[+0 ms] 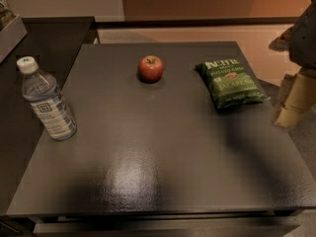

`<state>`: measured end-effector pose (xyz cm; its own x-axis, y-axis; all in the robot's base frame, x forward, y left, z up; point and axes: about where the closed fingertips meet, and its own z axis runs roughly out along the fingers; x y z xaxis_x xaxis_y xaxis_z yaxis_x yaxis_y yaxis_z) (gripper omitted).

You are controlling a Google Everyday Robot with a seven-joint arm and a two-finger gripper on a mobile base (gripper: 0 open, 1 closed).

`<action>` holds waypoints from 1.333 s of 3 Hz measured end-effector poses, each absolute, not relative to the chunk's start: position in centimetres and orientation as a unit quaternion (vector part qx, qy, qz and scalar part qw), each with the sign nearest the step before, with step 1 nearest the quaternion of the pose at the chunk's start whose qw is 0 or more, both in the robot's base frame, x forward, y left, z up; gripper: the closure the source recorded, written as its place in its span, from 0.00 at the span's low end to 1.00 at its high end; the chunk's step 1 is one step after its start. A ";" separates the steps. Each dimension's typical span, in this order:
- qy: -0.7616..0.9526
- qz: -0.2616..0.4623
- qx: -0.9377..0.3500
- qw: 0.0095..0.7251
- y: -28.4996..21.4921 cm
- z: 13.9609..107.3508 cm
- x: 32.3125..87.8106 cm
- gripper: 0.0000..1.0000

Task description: Move apple near blue plastic bottle

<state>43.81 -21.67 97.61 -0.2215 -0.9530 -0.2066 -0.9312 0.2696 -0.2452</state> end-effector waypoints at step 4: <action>0.811 0.012 -0.536 0.233 -16.9 95.5 51.2 0.00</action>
Offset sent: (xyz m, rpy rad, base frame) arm 0.0316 0.0266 -0.0103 0.1198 -0.0021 -0.0953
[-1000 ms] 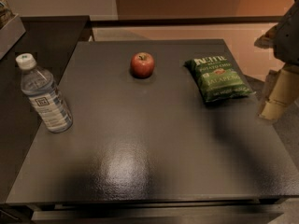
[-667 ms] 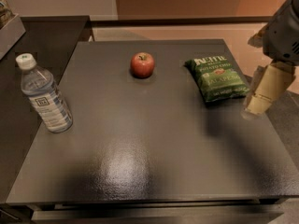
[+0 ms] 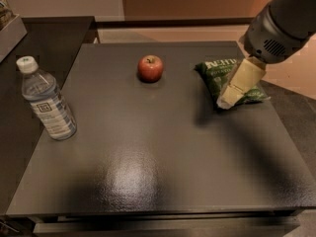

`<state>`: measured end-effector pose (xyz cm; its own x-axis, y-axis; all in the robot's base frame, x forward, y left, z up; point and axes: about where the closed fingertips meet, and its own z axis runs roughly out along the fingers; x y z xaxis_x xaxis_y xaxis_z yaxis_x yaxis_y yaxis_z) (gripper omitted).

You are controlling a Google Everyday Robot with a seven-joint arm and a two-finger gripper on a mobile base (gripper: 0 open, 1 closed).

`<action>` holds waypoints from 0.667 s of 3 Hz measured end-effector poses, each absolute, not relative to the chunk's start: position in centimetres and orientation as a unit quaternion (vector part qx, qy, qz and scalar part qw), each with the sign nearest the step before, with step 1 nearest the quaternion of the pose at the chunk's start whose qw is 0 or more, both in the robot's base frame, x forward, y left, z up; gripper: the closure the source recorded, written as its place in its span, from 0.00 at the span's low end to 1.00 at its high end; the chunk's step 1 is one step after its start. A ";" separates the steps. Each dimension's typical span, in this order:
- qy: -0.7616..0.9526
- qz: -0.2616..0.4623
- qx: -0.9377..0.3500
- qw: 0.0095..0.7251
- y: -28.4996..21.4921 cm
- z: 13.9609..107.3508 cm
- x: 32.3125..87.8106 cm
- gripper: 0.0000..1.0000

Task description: Move apple near blue plastic bottle

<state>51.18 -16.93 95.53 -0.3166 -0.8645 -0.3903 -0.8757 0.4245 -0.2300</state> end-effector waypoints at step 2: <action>0.809 0.032 -0.514 0.283 -12.7 93.0 59.0 0.00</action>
Offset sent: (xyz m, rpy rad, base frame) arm 0.1296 0.0711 -0.0422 0.1583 -0.0932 -0.0285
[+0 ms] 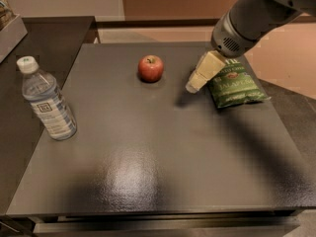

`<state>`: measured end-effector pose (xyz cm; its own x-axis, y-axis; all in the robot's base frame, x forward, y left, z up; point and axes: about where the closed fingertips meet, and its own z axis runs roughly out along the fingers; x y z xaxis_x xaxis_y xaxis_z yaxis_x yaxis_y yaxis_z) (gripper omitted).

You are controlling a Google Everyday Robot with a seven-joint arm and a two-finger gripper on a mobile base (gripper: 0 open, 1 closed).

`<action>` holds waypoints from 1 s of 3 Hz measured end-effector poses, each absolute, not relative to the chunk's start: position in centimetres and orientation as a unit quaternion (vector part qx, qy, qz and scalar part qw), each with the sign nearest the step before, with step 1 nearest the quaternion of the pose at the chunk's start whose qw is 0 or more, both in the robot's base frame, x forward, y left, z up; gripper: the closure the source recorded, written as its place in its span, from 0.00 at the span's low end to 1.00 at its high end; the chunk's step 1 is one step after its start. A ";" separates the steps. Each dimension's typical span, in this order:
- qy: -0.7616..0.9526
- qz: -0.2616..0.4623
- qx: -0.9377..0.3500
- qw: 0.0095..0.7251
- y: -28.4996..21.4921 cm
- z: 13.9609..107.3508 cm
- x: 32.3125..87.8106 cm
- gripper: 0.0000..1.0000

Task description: Move apple near blue plastic bottle

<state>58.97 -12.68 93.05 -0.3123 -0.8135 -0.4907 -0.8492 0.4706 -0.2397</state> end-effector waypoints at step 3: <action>0.776 0.111 -0.536 0.313 -4.3 89.6 66.6 0.00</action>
Offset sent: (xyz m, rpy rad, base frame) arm 0.0943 0.0904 -0.0409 0.1746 0.0088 0.1149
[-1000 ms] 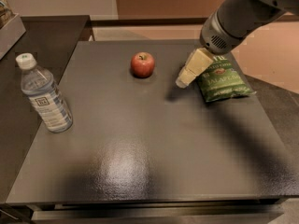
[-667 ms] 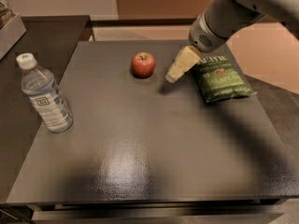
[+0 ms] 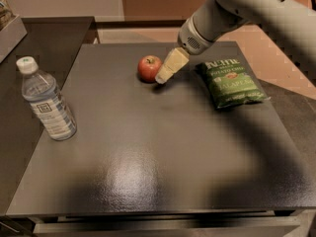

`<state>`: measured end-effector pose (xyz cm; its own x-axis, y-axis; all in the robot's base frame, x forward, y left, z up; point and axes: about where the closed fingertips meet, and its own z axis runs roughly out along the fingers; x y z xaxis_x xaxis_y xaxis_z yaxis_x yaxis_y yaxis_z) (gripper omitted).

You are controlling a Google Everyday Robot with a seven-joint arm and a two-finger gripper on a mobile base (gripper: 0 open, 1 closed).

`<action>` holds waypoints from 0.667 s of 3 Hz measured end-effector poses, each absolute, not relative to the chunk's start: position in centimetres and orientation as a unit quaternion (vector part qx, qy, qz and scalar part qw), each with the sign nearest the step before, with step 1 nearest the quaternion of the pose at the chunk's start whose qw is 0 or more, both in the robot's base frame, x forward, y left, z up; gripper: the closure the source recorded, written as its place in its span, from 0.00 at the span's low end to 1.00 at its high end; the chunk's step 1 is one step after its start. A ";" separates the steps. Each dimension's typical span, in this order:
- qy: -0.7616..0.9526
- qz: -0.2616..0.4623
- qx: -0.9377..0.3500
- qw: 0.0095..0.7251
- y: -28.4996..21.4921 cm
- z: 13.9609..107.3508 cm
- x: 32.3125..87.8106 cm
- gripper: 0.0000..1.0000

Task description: Move apple near blue plastic bottle

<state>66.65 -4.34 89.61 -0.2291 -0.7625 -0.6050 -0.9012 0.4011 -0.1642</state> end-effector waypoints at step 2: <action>0.758 0.147 -0.553 0.312 -0.3 88.6 67.7 0.00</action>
Offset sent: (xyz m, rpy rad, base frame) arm 0.0147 0.0572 -0.0128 0.0698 0.0366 0.0950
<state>67.73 -0.32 88.63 -0.1933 -0.7471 -0.6360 -0.9308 0.3446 -0.1219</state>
